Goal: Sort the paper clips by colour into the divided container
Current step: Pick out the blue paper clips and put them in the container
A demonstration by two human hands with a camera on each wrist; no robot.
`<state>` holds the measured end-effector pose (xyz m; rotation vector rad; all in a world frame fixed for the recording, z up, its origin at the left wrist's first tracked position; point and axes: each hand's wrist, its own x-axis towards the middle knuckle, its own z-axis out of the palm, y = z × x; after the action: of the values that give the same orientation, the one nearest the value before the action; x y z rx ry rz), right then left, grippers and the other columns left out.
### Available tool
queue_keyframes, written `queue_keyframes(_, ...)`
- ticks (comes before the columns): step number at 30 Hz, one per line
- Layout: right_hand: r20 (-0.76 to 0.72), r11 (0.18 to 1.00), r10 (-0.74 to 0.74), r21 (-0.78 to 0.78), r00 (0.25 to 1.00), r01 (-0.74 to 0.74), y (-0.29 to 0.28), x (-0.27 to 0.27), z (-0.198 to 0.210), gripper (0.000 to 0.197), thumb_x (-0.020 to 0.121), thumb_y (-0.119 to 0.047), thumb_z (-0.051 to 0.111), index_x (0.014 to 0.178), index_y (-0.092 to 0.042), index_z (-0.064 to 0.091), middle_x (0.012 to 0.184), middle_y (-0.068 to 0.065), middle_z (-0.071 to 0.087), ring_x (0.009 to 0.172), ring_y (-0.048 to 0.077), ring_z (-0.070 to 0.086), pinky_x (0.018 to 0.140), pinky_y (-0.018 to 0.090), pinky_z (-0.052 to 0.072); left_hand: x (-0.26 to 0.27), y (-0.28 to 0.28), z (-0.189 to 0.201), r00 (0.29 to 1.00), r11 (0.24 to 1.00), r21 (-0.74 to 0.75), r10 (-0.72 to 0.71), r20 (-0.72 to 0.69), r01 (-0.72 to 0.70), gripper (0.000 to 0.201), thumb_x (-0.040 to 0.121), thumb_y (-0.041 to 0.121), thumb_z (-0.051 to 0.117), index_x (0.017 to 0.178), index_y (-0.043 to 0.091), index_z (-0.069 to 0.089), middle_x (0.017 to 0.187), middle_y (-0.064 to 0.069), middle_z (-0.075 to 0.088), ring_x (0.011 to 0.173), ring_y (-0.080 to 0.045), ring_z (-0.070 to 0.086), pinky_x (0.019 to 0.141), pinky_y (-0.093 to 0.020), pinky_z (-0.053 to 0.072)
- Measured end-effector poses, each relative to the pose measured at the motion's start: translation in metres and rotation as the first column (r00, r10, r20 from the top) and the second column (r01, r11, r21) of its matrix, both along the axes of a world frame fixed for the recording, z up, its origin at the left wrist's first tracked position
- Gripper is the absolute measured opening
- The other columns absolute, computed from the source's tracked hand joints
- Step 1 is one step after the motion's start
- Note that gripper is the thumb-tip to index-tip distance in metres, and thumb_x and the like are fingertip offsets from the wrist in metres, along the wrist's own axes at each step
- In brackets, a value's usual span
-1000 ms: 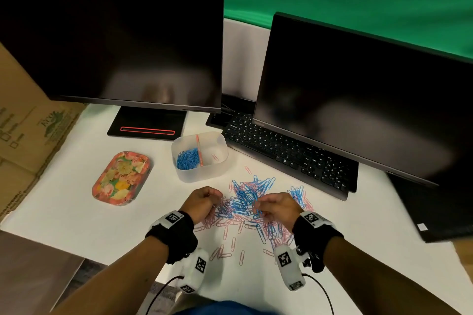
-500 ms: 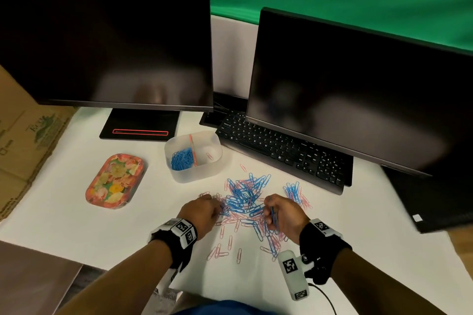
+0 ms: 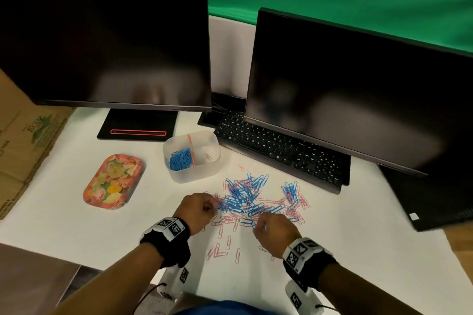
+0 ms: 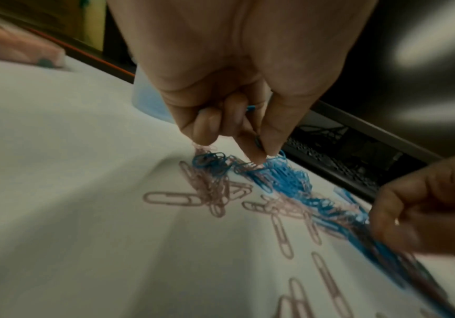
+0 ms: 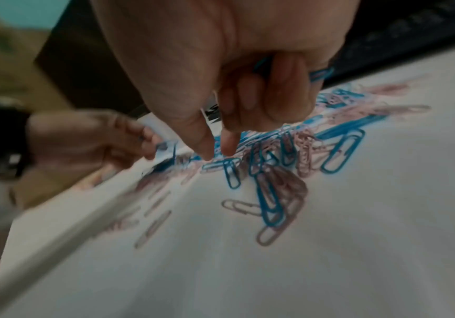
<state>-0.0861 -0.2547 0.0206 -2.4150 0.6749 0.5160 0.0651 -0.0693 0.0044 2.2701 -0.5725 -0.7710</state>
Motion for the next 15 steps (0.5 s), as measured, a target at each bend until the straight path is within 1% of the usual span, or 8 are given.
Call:
queue_keyframes(1, -0.031, 0.995, 0.060, -0.081, 0.998, -0.062, 0.004, 0.000, 0.001, 0.021, 0.089, -0.038, 0.050, 0.096, -0.021, 0.060, 0.098, 0.000, 0.065, 0.092, 0.023, 0.063, 0.080, 0.030, 0.051, 0.001, 0.000, 0.000, 1.000, 1.000, -0.017, 0.017, -0.026, -0.017, 0.017, 0.081, 0.012, 0.067, 0.085, 0.028, 0.068, 0.075, 0.015, 0.064, 0.072, -0.002, 0.060, 0.065, -0.003, 0.039)
queue_keyframes(3, -0.078, 0.967, 0.155, -0.192, 0.985, -0.167, 0.009, 0.002, -0.003, 0.026, 0.092, -0.037, 0.048, 0.106, -0.018, 0.058, 0.109, 0.004, 0.064, 0.102, 0.025, 0.061, 0.085, 0.032, 0.048, 0.003, 0.001, 0.001, 0.994, 0.998, -0.043, 0.033, -0.105, -0.038, 0.018, 0.081, 0.010, 0.067, 0.092, 0.023, 0.072, 0.080, 0.009, 0.067, 0.075, -0.004, 0.060, 0.071, -0.008, 0.042)
queue_keyframes(5, -0.097, 0.948, 0.192, -0.240, 0.977, -0.210, 0.012, 0.006, -0.007, 0.023, 0.094, -0.029, 0.046, 0.109, -0.016, 0.058, 0.112, 0.007, 0.065, 0.103, 0.027, 0.062, 0.081, 0.030, 0.046, 0.005, 0.000, 0.005, 0.973, 0.993, -0.092, 0.057, -0.224, -0.079, 0.017, 0.081, 0.005, 0.067, 0.092, 0.017, 0.073, 0.085, -0.001, 0.071, 0.076, -0.009, 0.061, 0.072, -0.016, 0.045)
queue_keyframes(7, -0.119, 0.936, 0.215, -0.257, 0.969, -0.239, 0.014, 0.009, -0.010, 0.023, 0.094, -0.021, 0.043, 0.110, -0.014, 0.058, 0.112, 0.009, 0.065, 0.102, 0.029, 0.063, 0.074, 0.029, 0.041, 0.007, -0.002, 0.011, 0.941, 0.979, -0.138, 0.095, -0.323, -0.147, 0.013, 0.080, 0.002, 0.066, 0.087, 0.013, 0.071, 0.084, -0.003, 0.070, 0.073, -0.011, 0.060, 0.066, -0.019, 0.045)
queue_keyframes(9, -0.115, 0.941, 0.215, -0.241, 0.970, -0.237, 0.014, 0.010, -0.010, 0.022, 0.094, -0.021, 0.043, 0.108, -0.014, 0.058, 0.109, 0.008, 0.065, 0.100, 0.028, 0.063, 0.071, 0.027, 0.037, 0.007, -0.003, 0.015, 0.882, 0.948, -0.175, 0.168, -0.440, -0.267, 0.008, 0.074, 0.006, 0.064, 0.078, 0.011, 0.068, 0.076, -0.006, 0.066, 0.059, -0.014, 0.052, 0.054, -0.023, 0.041)
queue_keyframes(11, -0.059, 0.965, 0.184, -0.179, 0.981, -0.192, 0.012, 0.010, -0.007, 0.017, 0.092, -0.026, 0.045, 0.099, -0.018, 0.059, 0.100, 0.005, 0.066, 0.095, 0.026, 0.063, 0.070, 0.026, 0.040, 0.007, -0.002, 0.015, 0.778, 0.885, -0.206, 0.230, -0.584, -0.417, 0.011, 0.066, 0.011, 0.057, 0.073, 0.009, 0.064, 0.070, -0.015, 0.058, 0.050, -0.019, 0.042, 0.047, -0.022, 0.034)
queue_keyframes(13, 0.028, 0.992, 0.113, -0.064, 0.993, -0.111, 0.008, 0.011, -0.005, 0.009, 0.088, -0.029, 0.048, 0.085, -0.025, 0.055, 0.087, -0.001, 0.063, 0.086, 0.023, 0.062, 0.068, 0.026, 0.045, 0.006, -0.003, 0.013, 0.677, 0.815, -0.216, 0.265, -0.687, -0.538, 0.011, 0.075, 0.008, 0.048, 0.074, 0.006, 0.058, 0.065, -0.013, 0.051, 0.048, -0.019, 0.036, 0.045, -0.022, 0.030)
queue_keyframes(15, 0.089, 0.998, 0.014, 0.067, 0.996, -0.020, 0.004, 0.016, -0.001, 0.009, 0.088, -0.027, 0.052, 0.079, -0.026, 0.054, 0.080, -0.004, 0.061, 0.079, 0.018, 0.059, 0.067, 0.025, 0.045, 0.005, -0.004, 0.012, 0.630, 0.776, -0.215, 0.280, -0.725, -0.593, 0.018, 0.083, 0.003, 0.039, 0.076, 0.005, 0.056, 0.062, -0.010, 0.047, 0.048, -0.018, 0.034, 0.045, -0.022, 0.027)
